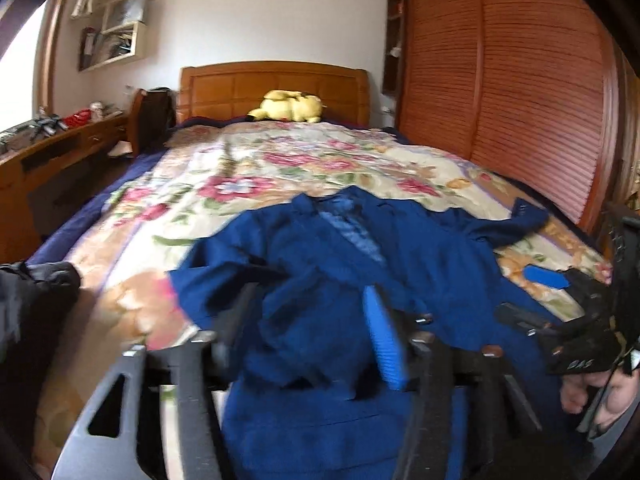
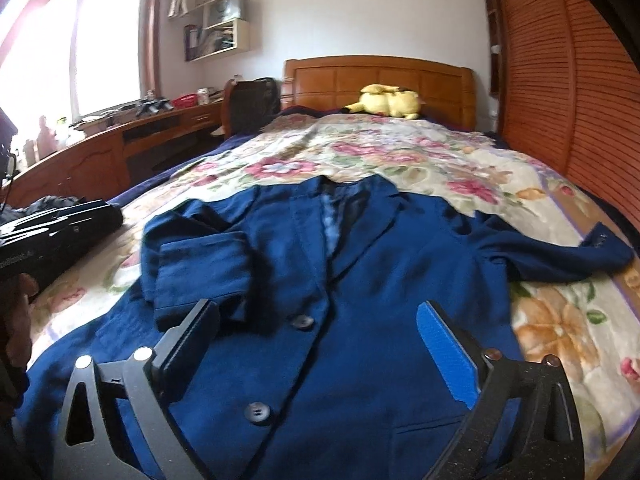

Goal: Fold large clothes

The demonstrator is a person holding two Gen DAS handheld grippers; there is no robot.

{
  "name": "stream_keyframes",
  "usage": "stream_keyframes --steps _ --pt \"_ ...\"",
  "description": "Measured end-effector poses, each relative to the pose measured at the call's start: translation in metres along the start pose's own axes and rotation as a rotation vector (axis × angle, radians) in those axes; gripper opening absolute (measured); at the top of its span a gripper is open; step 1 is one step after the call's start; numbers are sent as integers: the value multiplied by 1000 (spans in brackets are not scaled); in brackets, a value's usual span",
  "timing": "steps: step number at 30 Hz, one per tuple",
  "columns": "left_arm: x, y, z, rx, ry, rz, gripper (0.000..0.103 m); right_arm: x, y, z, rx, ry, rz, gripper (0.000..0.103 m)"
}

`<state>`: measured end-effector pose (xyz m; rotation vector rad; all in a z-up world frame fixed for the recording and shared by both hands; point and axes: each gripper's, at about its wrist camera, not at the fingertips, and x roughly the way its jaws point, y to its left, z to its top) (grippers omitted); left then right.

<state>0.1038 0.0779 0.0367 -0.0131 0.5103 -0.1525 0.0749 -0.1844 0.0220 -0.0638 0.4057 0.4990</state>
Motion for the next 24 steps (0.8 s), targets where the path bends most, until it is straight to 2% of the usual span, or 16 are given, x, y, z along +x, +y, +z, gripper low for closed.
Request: stream_keyframes --steps 4,6,10,11,21,24 --pt "-1 19 -6 -20 3 19 80 5 5 2 -24 4 31 89" --pt "0 25 -10 -22 7 25 80 8 8 3 -31 10 52 84" --pt "2 34 -21 21 20 56 80 15 16 4 -54 22 114 66" --pt "3 37 -24 29 16 69 80 17 19 4 -64 28 127 64" --pt "13 68 -36 2 63 130 80 43 49 12 -148 93 216 61" --pt "15 73 -39 -2 73 153 80 59 66 17 -217 119 228 61"
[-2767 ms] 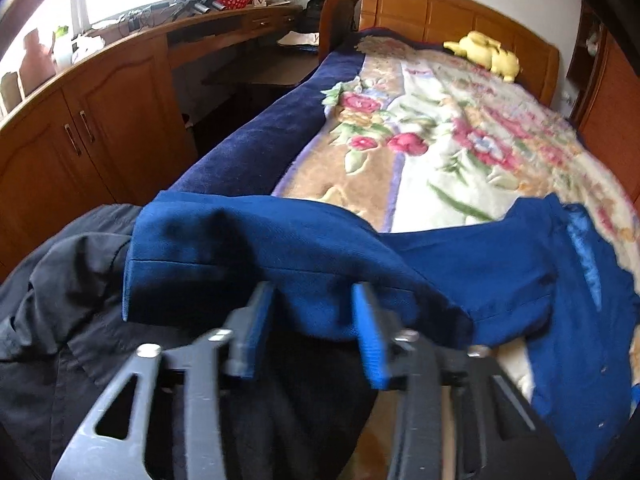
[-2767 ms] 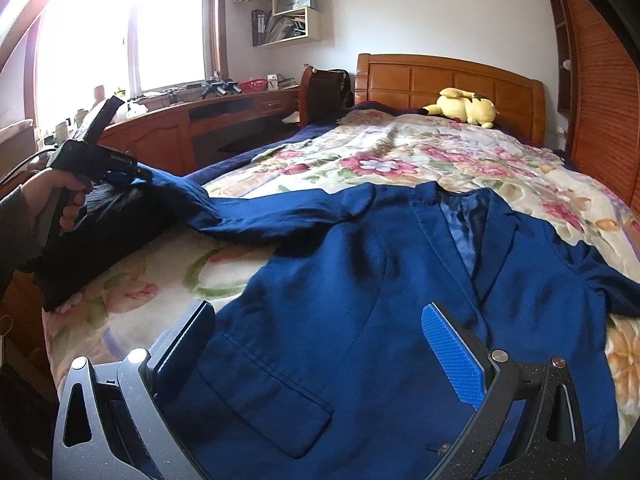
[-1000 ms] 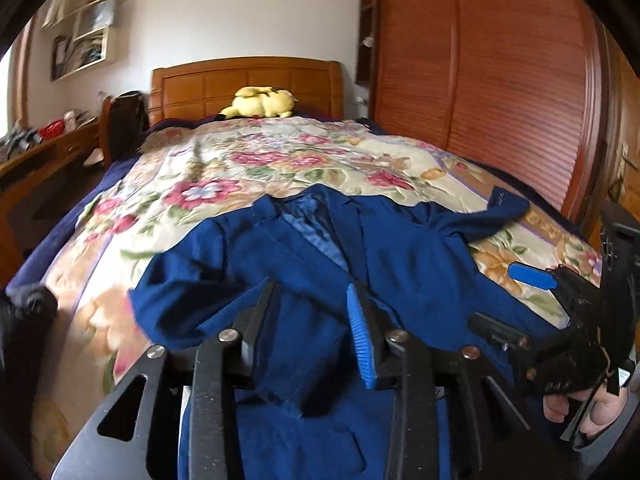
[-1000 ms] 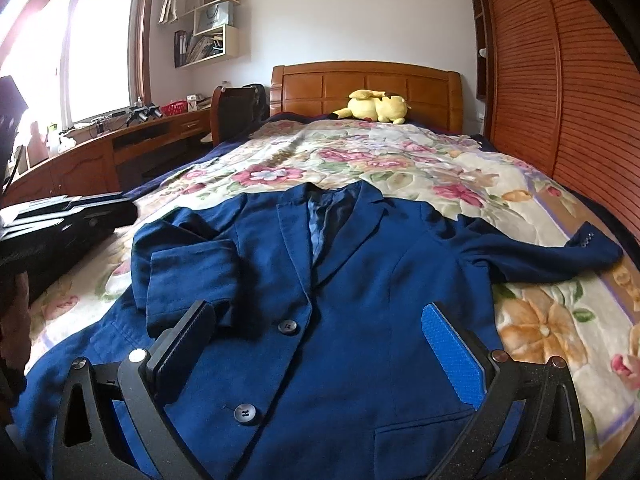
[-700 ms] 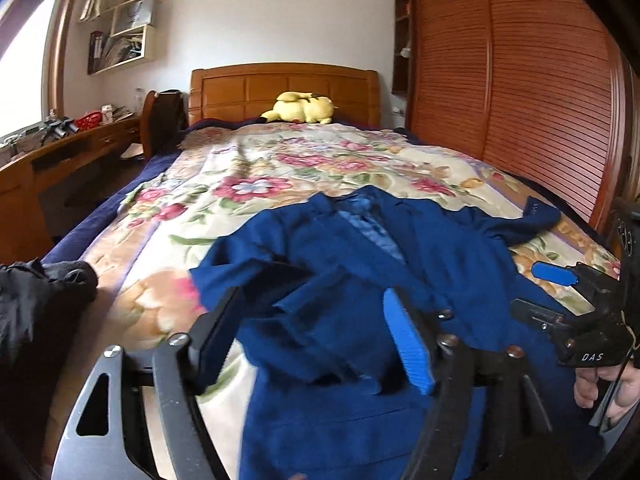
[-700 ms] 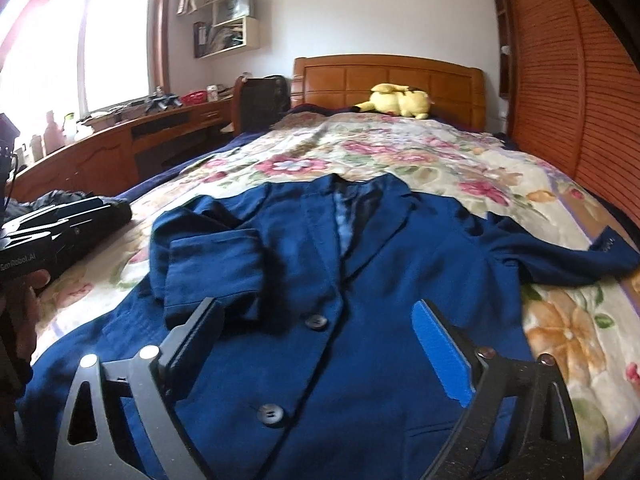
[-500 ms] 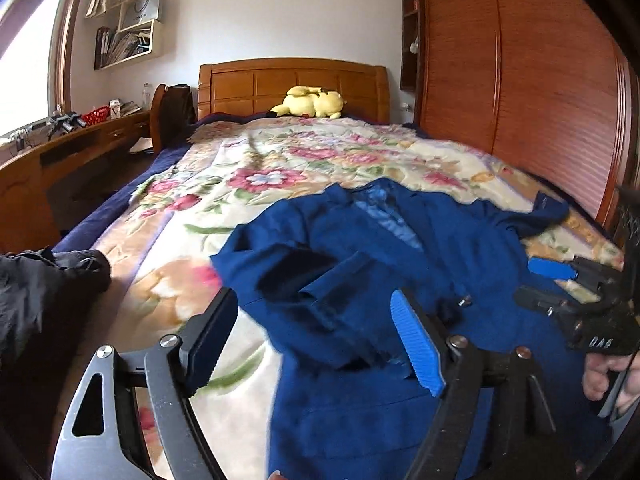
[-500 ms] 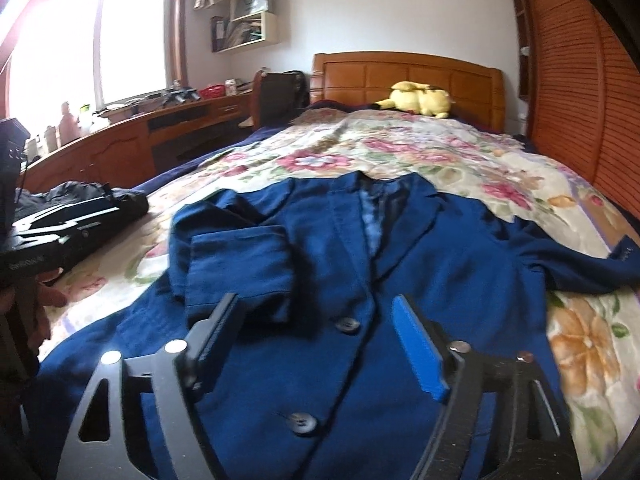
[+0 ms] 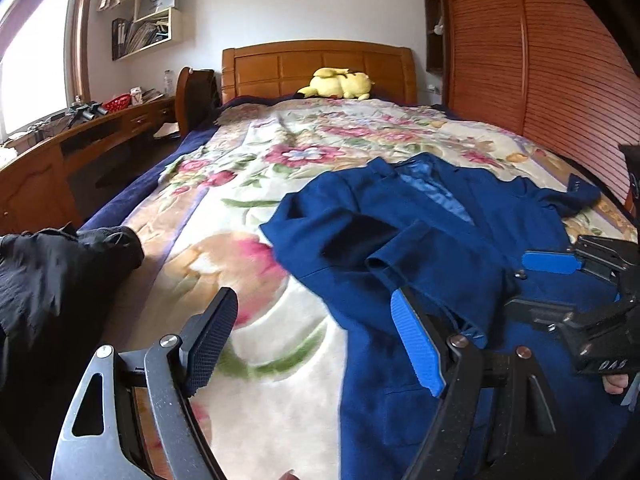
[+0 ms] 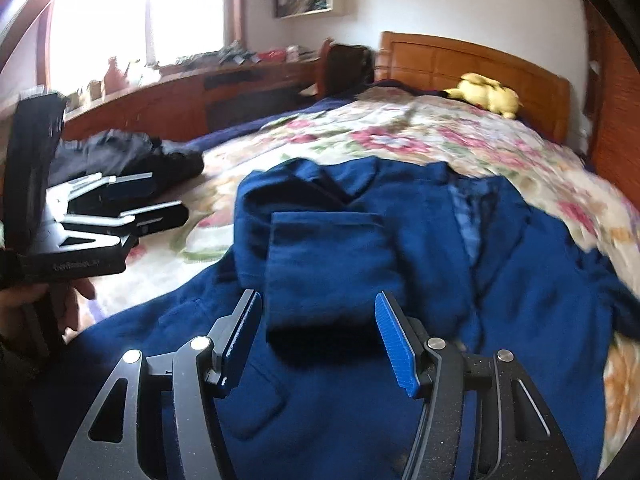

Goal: Fold large clothes

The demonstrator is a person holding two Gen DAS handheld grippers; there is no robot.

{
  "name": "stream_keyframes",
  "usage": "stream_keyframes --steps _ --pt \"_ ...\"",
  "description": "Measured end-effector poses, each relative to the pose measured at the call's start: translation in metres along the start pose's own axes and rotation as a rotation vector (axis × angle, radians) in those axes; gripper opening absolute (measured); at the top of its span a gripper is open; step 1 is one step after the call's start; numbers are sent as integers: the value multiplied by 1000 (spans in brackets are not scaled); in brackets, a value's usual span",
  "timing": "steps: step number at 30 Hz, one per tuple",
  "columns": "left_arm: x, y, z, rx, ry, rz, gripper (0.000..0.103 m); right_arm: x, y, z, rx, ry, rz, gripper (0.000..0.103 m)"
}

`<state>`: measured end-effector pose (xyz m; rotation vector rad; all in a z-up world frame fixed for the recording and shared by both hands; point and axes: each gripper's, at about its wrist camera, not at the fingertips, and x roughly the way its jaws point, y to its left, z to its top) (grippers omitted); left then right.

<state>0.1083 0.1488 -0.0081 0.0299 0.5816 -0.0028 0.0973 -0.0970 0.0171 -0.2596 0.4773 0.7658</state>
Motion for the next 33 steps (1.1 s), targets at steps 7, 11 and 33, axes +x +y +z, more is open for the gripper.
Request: stream_keyframes --steps 7,11,33 --pt "1 13 -2 -26 -2 30 80 42 6 6 -50 93 44 61" --pt "1 15 -1 -36 -7 34 80 53 3 5 -38 119 65 61" --pt "-5 -4 -1 -25 -11 1 80 7 -37 6 87 -40 -84 3"
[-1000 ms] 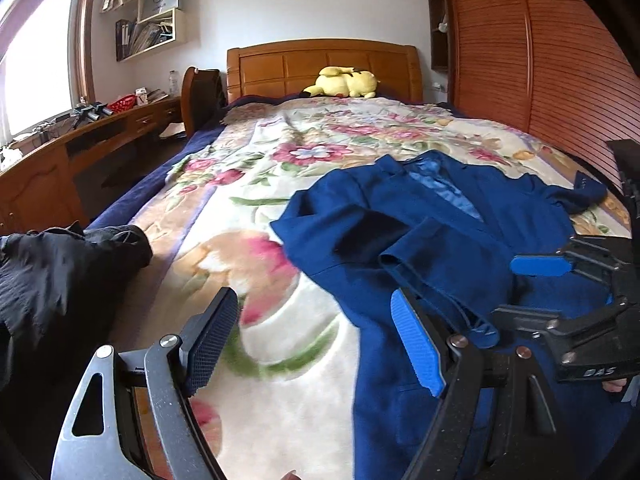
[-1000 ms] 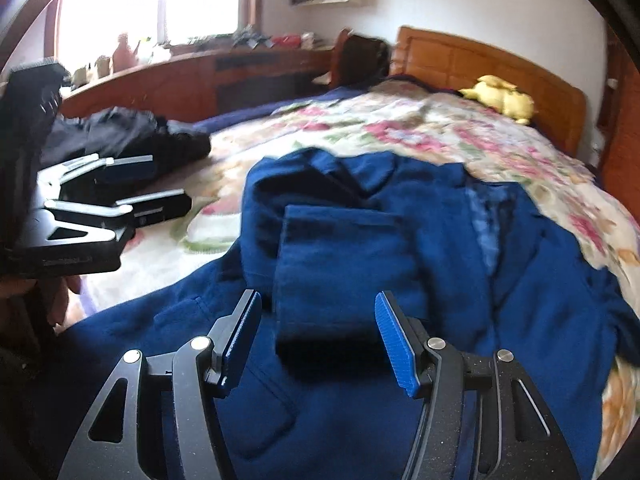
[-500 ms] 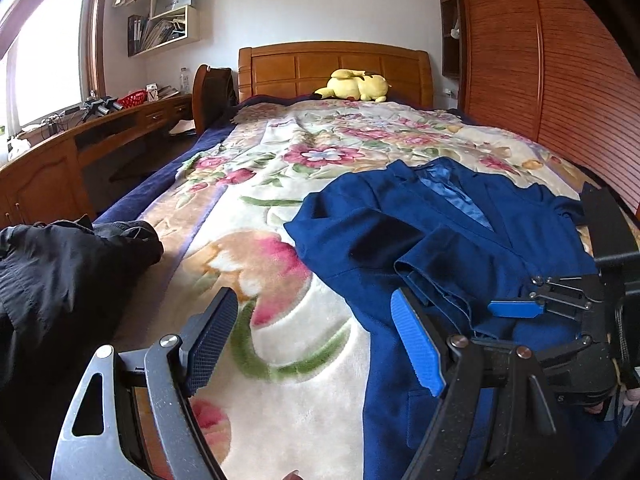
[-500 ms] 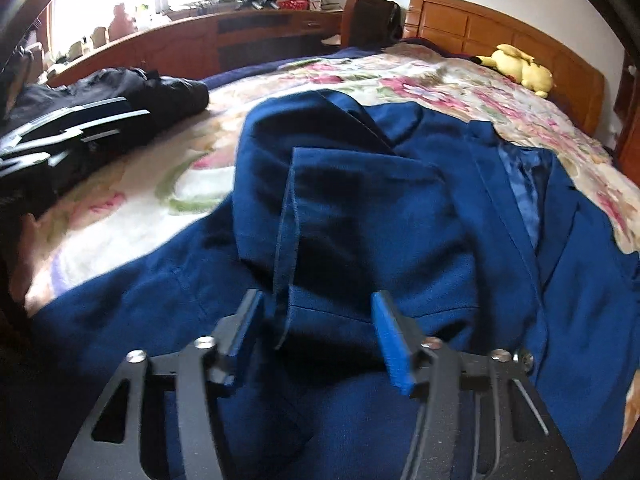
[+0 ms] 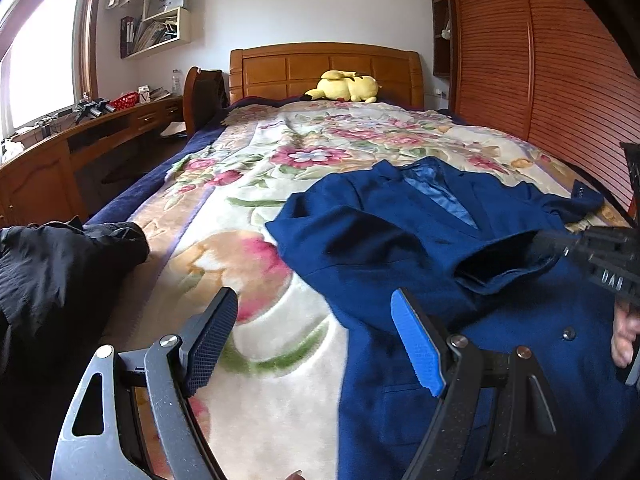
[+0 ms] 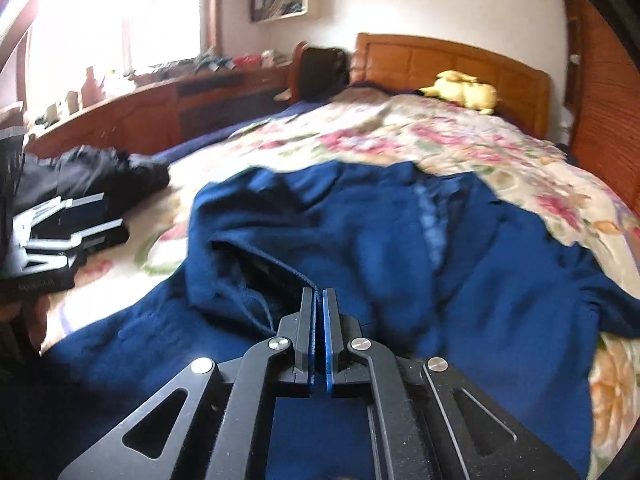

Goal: Fold large clothes

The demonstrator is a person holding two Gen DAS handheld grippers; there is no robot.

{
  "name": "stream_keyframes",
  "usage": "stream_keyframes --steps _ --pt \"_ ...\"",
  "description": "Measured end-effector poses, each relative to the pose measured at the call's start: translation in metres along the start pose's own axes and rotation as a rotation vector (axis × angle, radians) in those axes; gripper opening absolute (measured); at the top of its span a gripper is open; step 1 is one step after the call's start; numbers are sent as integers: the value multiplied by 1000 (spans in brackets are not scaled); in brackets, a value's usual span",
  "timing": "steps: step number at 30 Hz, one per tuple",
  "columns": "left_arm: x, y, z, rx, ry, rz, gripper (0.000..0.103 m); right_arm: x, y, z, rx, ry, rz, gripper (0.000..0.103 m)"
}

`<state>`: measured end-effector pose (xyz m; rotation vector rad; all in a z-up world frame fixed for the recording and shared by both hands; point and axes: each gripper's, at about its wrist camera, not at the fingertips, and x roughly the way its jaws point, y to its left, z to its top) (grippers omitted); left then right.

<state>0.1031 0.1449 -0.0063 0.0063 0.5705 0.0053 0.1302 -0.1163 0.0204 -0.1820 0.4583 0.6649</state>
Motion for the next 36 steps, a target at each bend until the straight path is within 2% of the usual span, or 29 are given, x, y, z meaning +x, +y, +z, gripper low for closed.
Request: stream_keyframes --steps 7,13,24,29,31,33,35,36 --pt "-2 -18 3 33 -10 -12 80 -40 -40 -12 108 -85 -82 2" --pt "-9 -29 7 48 -25 -18 80 -69 -65 -29 171 -118 -155 2" --pt "-40 -69 27 87 -88 -97 80 -92 -94 -50 247 -63 -321 2" --pt "-37 -95 27 123 -80 -149 80 -98 -102 -59 287 -31 -330 2" --pt "-31 -104 25 126 -63 -174 80 -105 -107 -60 280 -30 -364 3" --pt "-26 -112 22 124 -44 -196 80 -111 -111 -56 266 -40 -399 15" --pt "-21 -117 20 121 -29 -209 80 -118 -109 -53 270 -66 -368 43" --pt "-17 -119 19 118 -25 -211 80 -120 -108 -53 267 -76 -351 50"
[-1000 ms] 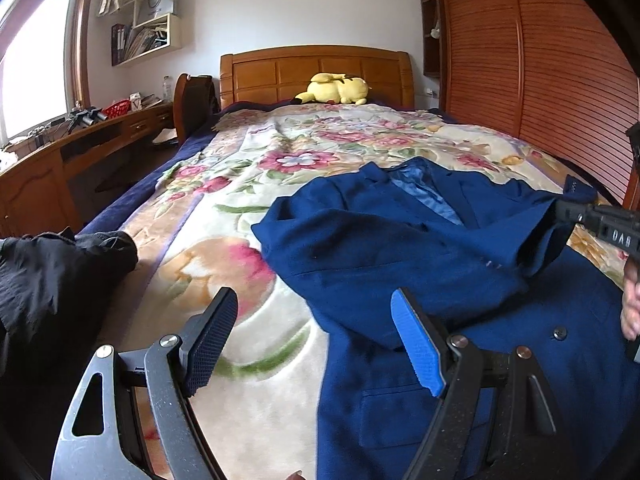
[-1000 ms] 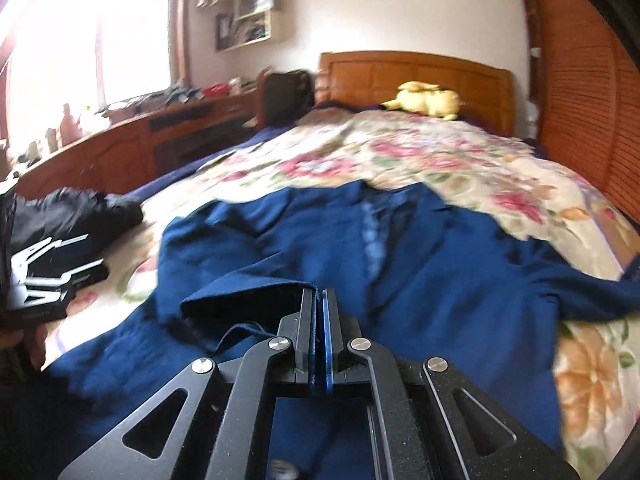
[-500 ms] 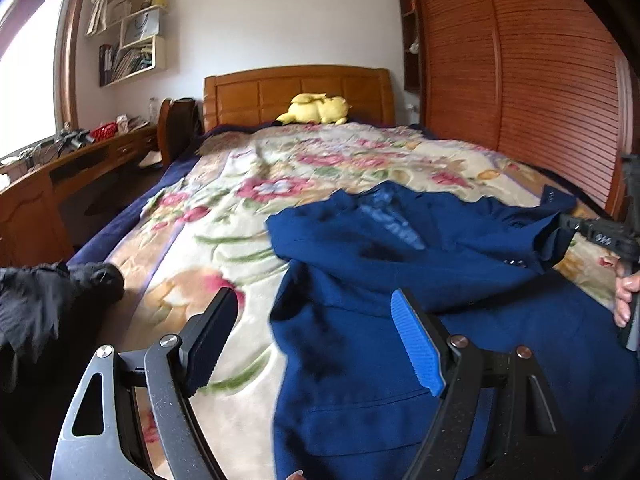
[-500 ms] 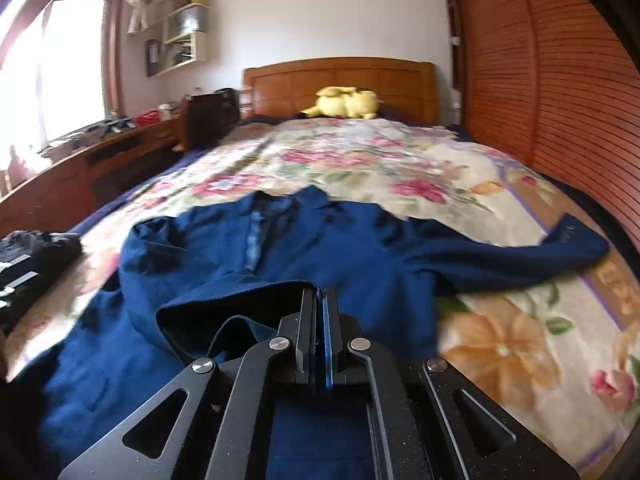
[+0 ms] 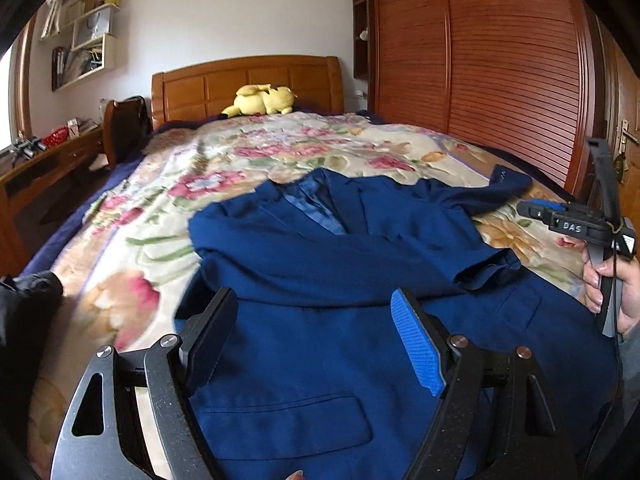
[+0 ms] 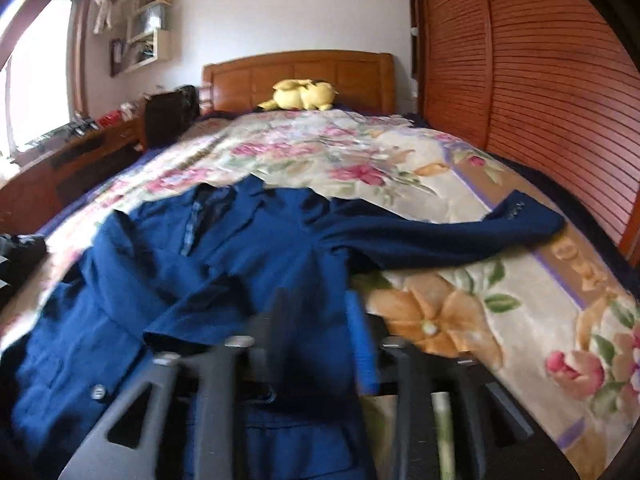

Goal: Fold large clothes

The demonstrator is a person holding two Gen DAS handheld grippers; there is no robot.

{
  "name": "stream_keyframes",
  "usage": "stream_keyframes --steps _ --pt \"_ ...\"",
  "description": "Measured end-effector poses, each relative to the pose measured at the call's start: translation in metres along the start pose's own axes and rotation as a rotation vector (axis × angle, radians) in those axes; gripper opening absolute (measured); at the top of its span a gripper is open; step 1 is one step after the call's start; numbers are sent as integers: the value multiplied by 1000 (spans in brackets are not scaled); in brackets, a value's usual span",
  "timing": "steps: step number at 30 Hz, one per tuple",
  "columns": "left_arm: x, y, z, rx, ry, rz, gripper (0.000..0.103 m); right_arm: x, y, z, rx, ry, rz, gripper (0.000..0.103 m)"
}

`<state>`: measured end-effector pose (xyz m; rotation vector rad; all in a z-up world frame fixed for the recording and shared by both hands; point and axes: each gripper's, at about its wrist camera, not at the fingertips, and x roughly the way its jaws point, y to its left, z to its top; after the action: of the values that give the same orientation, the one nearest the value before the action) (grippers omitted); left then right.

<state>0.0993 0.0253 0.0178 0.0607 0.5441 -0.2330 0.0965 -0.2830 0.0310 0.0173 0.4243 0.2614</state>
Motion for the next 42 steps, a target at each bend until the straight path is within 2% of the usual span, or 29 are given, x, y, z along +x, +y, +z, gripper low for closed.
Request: stream_keyframes --steps 1,2,5,9,16,20,25,32,33,35,40,42 --pt "2 -2 0 -3 2 1 80 -1 3 -1 -3 -11 16 58" --pt "6 -4 0 -4 6 0 80 -1 6 -2 -8 -19 34 59" --pt "13 -7 0 -9 5 6 80 1 22 -4 -55 -9 112 59" --pt "25 -6 2 -22 3 23 80 13 45 -5 -134 26 174 59" --pt "44 -1 7 -32 -4 60 80 47 69 -3 -231 141 264 59" --pt "55 4 7 -27 4 88 80 66 73 -2 -263 190 289 59" --pt "63 6 4 -32 26 81 80 78 69 -6 -262 236 318 59" --pt "69 1 1 -9 36 91 80 84 73 -13 -297 266 305 58" --pt "69 1 0 -11 36 92 80 85 73 -14 -297 268 303 56" --pt "69 1 0 -18 38 86 80 88 77 -15 -306 269 290 40" --pt "69 6 -1 -45 36 75 80 87 80 -18 -324 279 296 11" --pt "69 9 -1 -51 36 71 80 85 82 -18 -336 271 293 6"
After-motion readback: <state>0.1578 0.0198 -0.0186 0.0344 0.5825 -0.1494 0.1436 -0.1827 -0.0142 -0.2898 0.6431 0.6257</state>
